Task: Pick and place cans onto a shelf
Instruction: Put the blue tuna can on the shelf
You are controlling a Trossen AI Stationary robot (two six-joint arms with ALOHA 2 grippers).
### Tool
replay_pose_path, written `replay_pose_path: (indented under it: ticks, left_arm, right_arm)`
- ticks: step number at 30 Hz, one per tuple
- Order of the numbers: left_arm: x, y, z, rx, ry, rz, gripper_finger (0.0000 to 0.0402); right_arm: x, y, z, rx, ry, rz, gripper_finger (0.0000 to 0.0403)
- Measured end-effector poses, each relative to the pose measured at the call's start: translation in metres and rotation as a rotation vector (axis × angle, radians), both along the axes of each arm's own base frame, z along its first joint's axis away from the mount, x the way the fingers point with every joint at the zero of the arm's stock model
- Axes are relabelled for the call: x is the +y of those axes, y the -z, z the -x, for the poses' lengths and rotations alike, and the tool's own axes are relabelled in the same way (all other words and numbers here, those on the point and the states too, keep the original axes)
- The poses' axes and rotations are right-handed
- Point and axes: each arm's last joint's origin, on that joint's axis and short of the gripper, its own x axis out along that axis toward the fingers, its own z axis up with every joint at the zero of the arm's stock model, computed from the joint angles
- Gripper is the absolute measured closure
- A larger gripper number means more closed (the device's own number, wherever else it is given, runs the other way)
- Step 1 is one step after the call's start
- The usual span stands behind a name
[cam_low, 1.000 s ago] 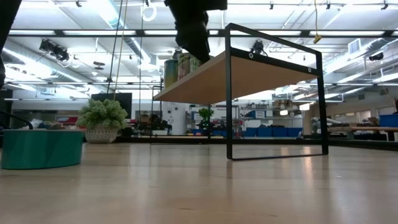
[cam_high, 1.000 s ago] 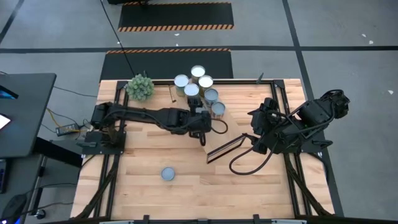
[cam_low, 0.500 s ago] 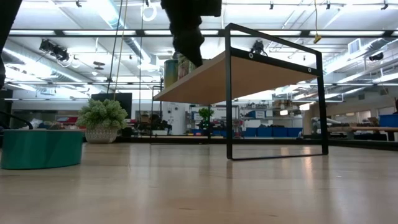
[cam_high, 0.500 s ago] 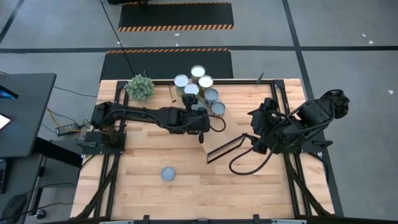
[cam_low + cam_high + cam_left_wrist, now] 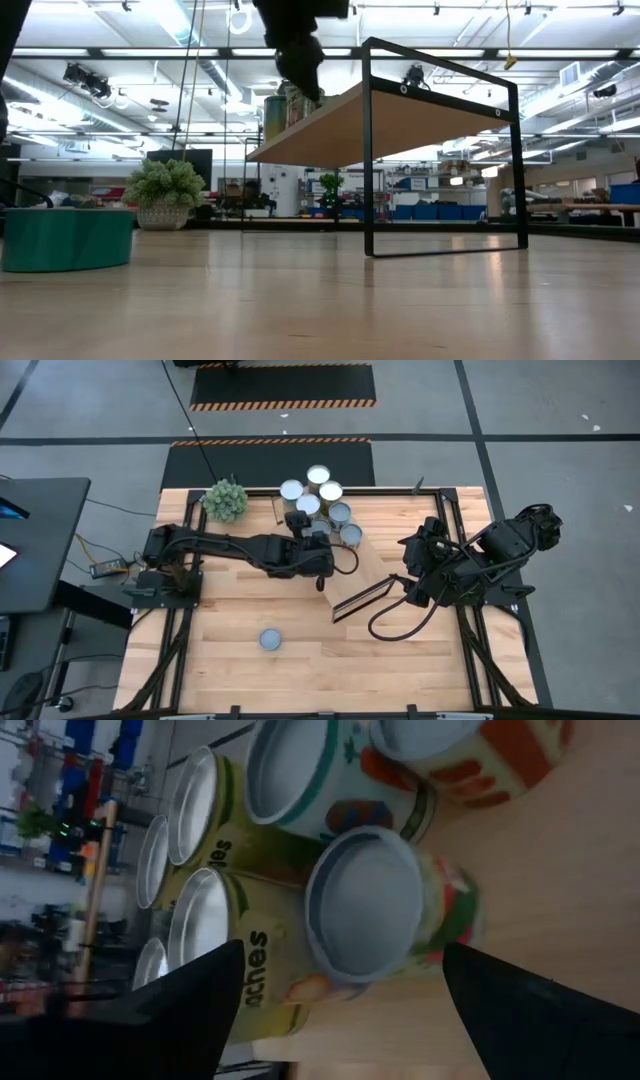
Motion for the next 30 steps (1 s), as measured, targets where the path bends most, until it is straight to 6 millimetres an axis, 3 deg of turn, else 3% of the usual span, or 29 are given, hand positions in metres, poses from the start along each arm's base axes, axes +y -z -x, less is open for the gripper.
replay_pose_path:
  ticks: [9, 16, 22, 30]
  left_arm:
    - [-0.02, -0.045, 0.03, -0.266, 0.031, 0.259, 0.0084]
    - [-0.05, -0.064, 0.061, -0.223, 0.185, 0.467, 0.0131]
    - [-0.082, -0.051, 0.067, -0.085, 0.263, 0.816, 0.0156]
    - [-0.122, 0.012, 0.085, 0.123, 0.139, 0.979, 0.0145]
  right_arm:
    - [0.0, 0.0, 0.0, -0.002, 0.002, 0.007, 0.003]
    - [-0.001, -0.001, 0.0, -0.018, 0.015, 0.036, 0.003]
    - [-0.001, -0.002, -0.001, -0.037, 0.027, 0.051, 0.003]
    - [0.0, -0.003, -0.003, -0.049, -0.001, 0.06, 0.003]
